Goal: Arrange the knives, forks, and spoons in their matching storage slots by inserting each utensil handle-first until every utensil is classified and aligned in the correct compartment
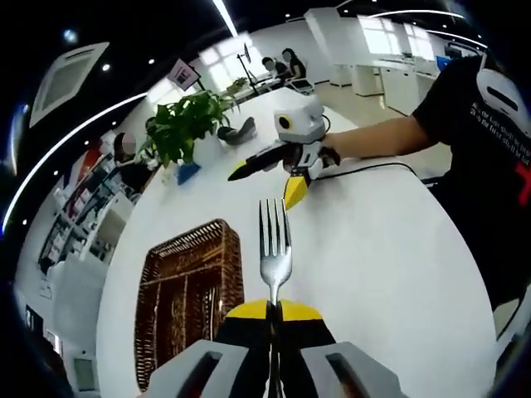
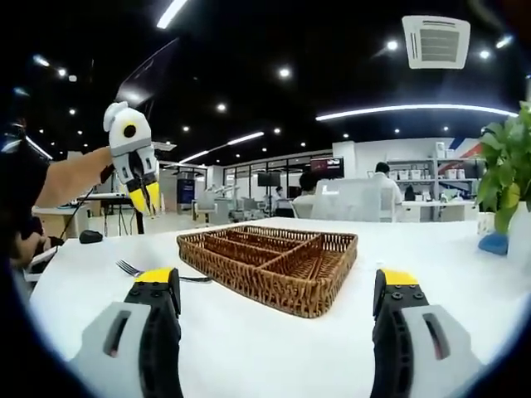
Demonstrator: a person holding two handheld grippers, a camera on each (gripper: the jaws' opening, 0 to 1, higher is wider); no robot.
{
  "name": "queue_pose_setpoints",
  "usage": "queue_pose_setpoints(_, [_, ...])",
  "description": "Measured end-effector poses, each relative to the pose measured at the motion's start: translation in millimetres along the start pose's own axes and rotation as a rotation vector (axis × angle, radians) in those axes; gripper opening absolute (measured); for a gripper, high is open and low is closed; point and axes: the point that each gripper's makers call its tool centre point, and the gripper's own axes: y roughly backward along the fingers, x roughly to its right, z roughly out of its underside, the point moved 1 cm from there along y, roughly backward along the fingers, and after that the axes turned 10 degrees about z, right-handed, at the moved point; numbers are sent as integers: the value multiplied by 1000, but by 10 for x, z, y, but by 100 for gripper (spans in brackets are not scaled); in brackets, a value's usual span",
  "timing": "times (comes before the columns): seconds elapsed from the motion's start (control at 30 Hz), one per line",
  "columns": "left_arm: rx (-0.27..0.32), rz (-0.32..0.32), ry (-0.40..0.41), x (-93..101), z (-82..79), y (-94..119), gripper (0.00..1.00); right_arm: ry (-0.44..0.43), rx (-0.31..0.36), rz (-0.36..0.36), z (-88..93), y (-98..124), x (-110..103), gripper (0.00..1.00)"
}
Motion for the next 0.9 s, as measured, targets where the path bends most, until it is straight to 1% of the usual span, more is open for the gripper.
queue_pose_setpoints(0.17, [0, 9, -11, -172, 26, -6, 0, 3, 1, -5, -6, -14, -9, 100])
queue_pose_setpoints(0.27, [-2, 10, -12, -212, 36, -14, 0, 7, -3, -11, 4, -22, -27, 100])
queue_pose_setpoints(0.3, [2, 8, -12, -318, 56, -17, 0, 19, -7, -14, 16, -30, -44, 100])
queue_pose_setpoints(0.37, [7, 6, -11, -416, 82, -37, 0, 22, -7, -19, 16, -32, -62, 100])
queue_pose_setpoints(0.4, [6, 6, -11, -493, 117, -59, 0, 25, -5, -20, 13, -32, -68, 100])
queue_pose_setpoints(0.47, [-1, 6, -8, -584, 171, -95, 0, 23, -4, -19, 15, -35, -62, 100])
queue_pose_setpoints(0.53, [-9, 7, -10, -675, 228, -146, 0, 12, 0, -13, 9, -34, -32, 100])
queue_pose_setpoints(0.57, [-12, 7, -11, -690, 238, -154, 0, 11, 5, -8, 1, -34, -17, 100])
queue_pose_setpoints(0.6, [-25, 10, -12, -752, 287, -184, 0, 9, 5, -9, 0, -31, -12, 100])
queue_pose_setpoints(0.7, [-36, 9, -13, -905, 371, -239, 0, 1, 15, -7, -18, -24, -15, 100])
queue_pose_setpoints(0.8, [-42, 2, -8, -1080, 456, -294, 0, 7, 8, -4, 9, -32, 0, 100])
queue_pose_setpoints(0.9, [-53, 4, -11, -1175, 512, -329, 0, -4, 14, -5, 2, -29, 10, 100])
